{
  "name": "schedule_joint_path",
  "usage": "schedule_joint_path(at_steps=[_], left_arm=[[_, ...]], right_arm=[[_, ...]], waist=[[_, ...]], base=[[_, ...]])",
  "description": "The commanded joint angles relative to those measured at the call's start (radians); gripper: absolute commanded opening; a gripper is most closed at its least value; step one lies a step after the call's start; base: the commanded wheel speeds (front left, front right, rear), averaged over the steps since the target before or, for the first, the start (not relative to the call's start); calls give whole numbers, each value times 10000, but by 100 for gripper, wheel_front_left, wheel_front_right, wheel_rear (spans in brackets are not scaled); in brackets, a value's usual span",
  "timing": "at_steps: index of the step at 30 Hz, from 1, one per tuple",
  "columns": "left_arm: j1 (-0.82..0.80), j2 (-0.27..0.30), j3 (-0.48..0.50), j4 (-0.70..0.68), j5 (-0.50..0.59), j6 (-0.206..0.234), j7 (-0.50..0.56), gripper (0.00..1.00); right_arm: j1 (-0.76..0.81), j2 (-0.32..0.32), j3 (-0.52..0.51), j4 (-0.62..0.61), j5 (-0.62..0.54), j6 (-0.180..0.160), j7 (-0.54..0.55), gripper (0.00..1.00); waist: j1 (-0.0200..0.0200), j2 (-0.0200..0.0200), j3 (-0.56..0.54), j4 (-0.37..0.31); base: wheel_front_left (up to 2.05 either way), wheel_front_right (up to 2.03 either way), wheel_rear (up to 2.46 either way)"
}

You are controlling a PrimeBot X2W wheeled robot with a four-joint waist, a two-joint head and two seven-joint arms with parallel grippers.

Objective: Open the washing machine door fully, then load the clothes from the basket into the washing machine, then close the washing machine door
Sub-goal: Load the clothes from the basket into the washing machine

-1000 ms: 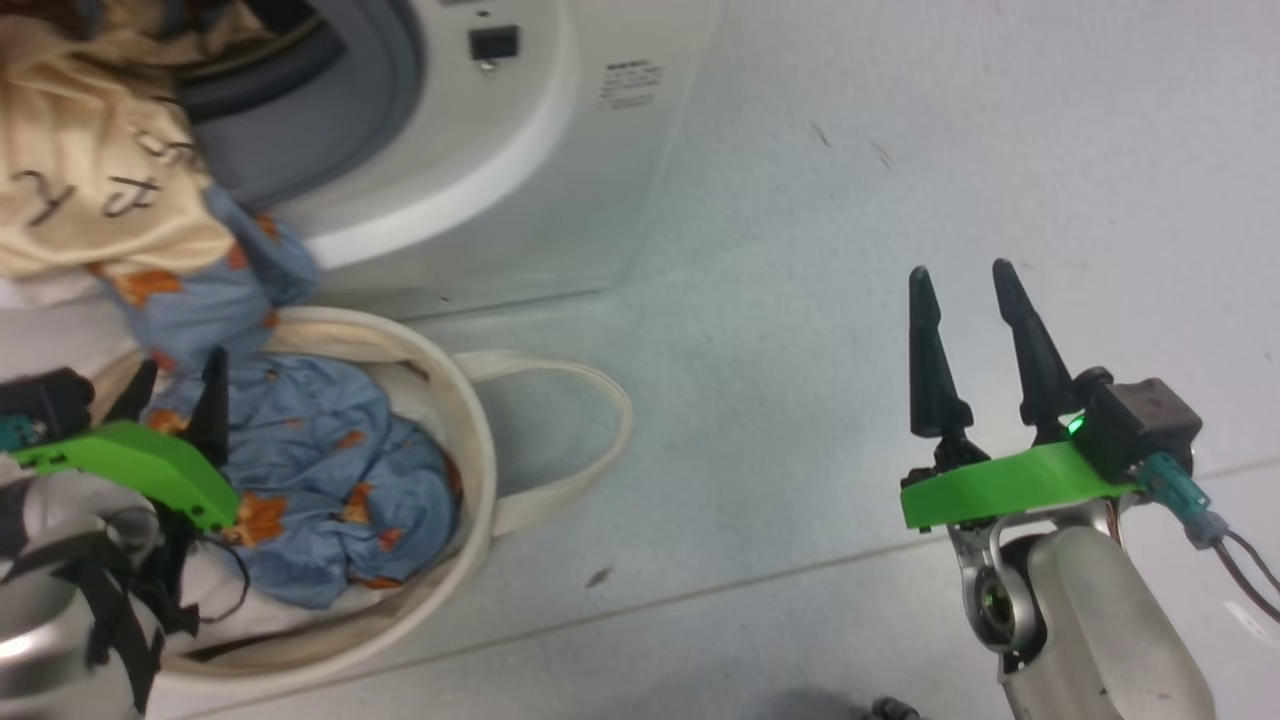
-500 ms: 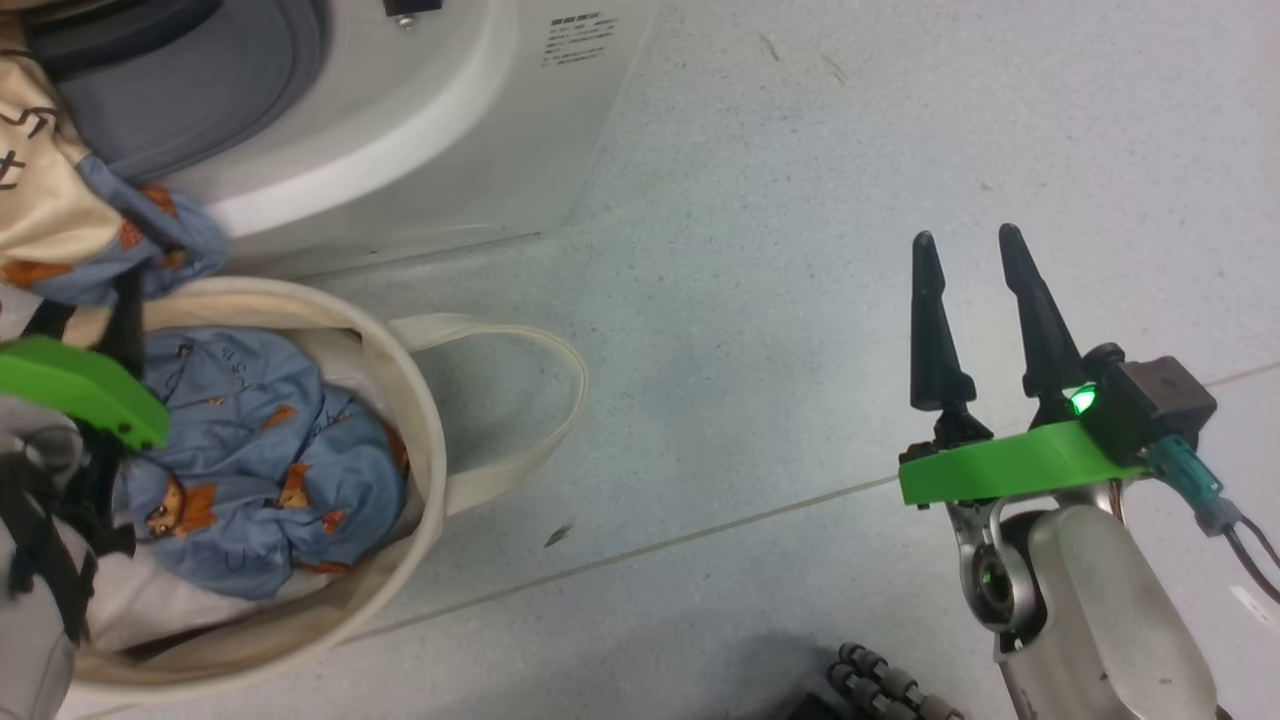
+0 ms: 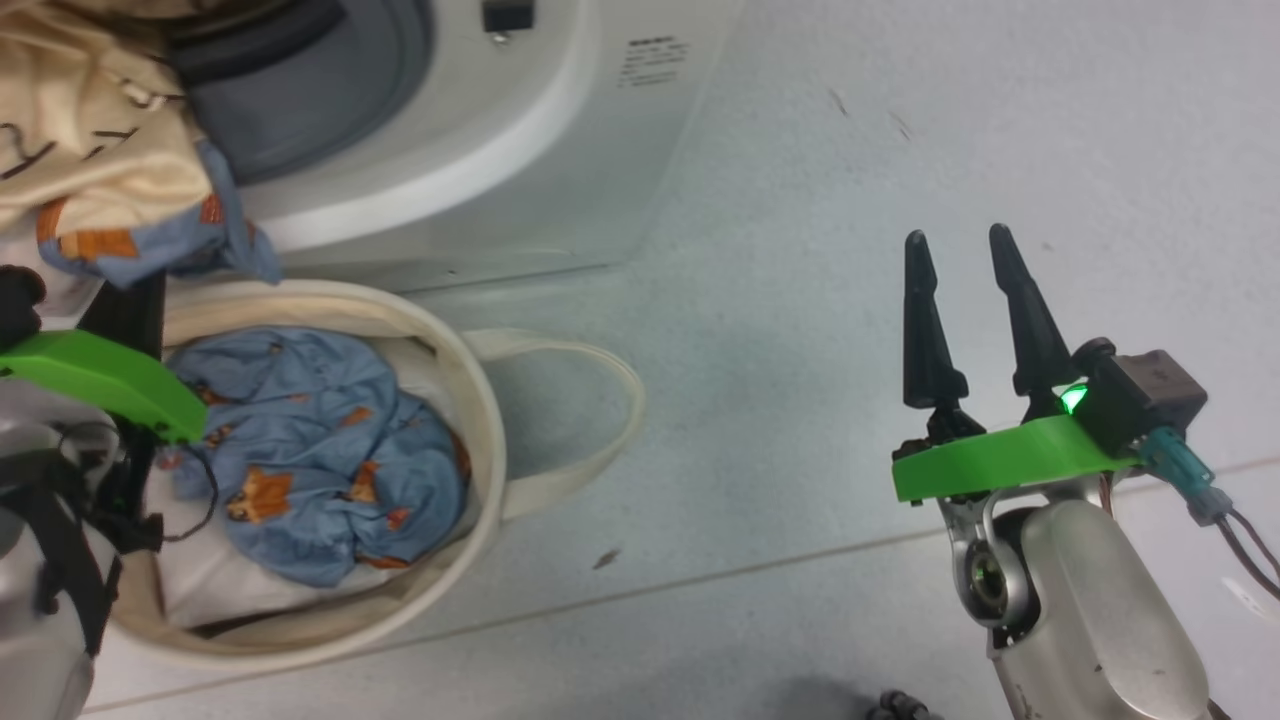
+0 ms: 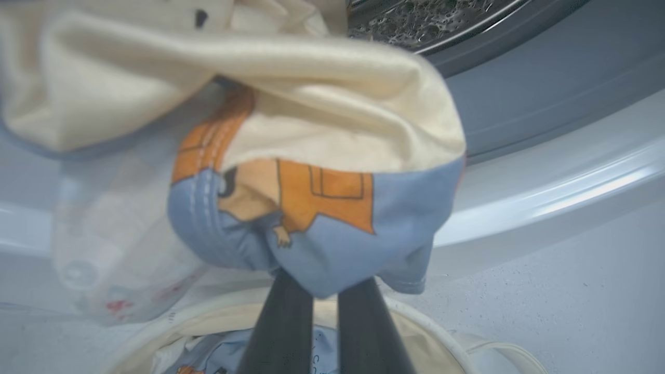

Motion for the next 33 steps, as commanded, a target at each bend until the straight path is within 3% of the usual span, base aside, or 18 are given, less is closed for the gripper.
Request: schedule_joint_path(at_steps=[1,7,22,28,32,33], left_arm=[[-70,595,690,-564,367,-57,-120,0],[-387,525,1565,-1322,1578,-57,-121,0],[-3991,822,1458,210,2979,-58,-122,0],[-4631,864,2897,-2195,3739,145,-122,0],[-4240,571,3348,-2143,4147,59,-122,0],[-4219,510,3356,-1914,4222,39,-122,11]], right_arm=[[97,52,246,-210,100,73,-122,100],[106,52,343,-113,127,73,-122,100],[369,52,-4,-781,-195,73,-122,100],[393,53,-247,-1248,-254,73,-122,100],[416,53,-216,-1236,-221,73,-122,100],[414,53,-193,-1223,-202,73,-122,100]], waist=[[1,0,-271,245],[1,0,-116,259],[1,0,1381,-742],[1,0,2086,-811],[1,0,2142,-770],[1,0,2130,-764]], base=[[0,0,0],[0,0,0],[0,0,0],[0,0,0],[0,0,0],[0,0,0]])
